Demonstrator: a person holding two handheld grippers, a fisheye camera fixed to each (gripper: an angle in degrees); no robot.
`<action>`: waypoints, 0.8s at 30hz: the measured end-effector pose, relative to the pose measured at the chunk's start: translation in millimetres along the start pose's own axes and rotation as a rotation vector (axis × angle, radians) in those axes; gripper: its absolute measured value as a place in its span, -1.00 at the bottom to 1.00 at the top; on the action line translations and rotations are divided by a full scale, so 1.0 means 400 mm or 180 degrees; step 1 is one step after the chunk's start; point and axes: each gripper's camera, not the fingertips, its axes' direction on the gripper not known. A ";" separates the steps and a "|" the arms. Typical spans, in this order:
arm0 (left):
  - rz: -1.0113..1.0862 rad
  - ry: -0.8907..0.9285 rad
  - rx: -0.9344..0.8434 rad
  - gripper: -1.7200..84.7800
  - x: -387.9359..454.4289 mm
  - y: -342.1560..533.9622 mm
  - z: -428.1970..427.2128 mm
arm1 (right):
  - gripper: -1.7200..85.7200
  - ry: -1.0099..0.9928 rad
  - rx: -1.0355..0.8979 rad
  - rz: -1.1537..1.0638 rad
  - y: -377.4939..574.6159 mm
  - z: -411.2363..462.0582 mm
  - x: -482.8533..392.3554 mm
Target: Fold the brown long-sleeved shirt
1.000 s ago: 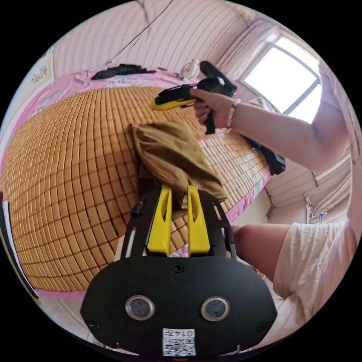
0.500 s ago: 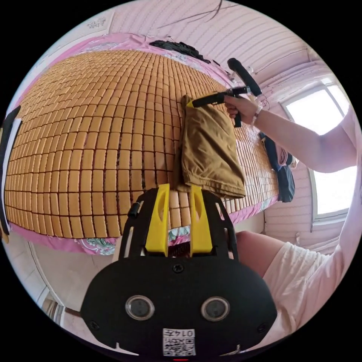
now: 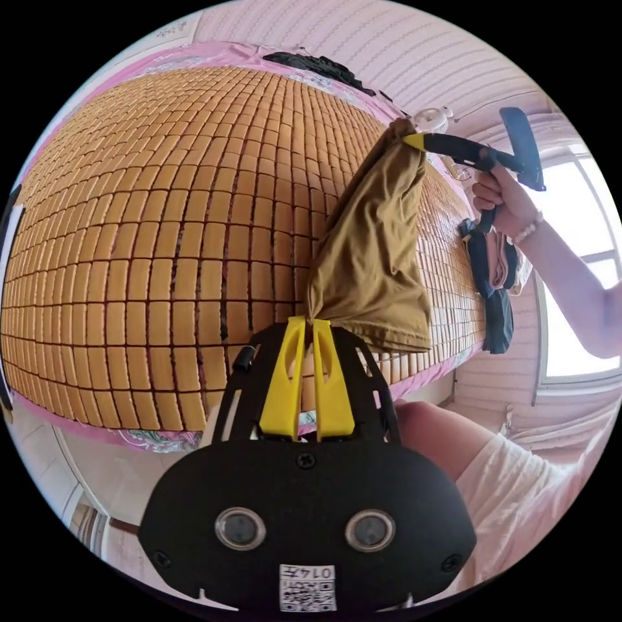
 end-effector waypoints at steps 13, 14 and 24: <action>0.0161 -0.0088 0.0591 -0.98 0.020 0.247 -0.578 | -0.93 -0.0720 0.0412 -0.0714 -0.201 -0.175 -0.359; 0.0042 -0.0154 0.0695 -0.98 0.002 0.281 -0.654 | -0.93 -0.0905 0.0455 -0.0934 -0.273 -0.176 -0.415; -0.1021 -0.1845 0.1511 -0.75 -0.499 0.462 -1.019 | -0.89 -0.0778 0.0099 -0.1764 -0.949 0.260 -0.874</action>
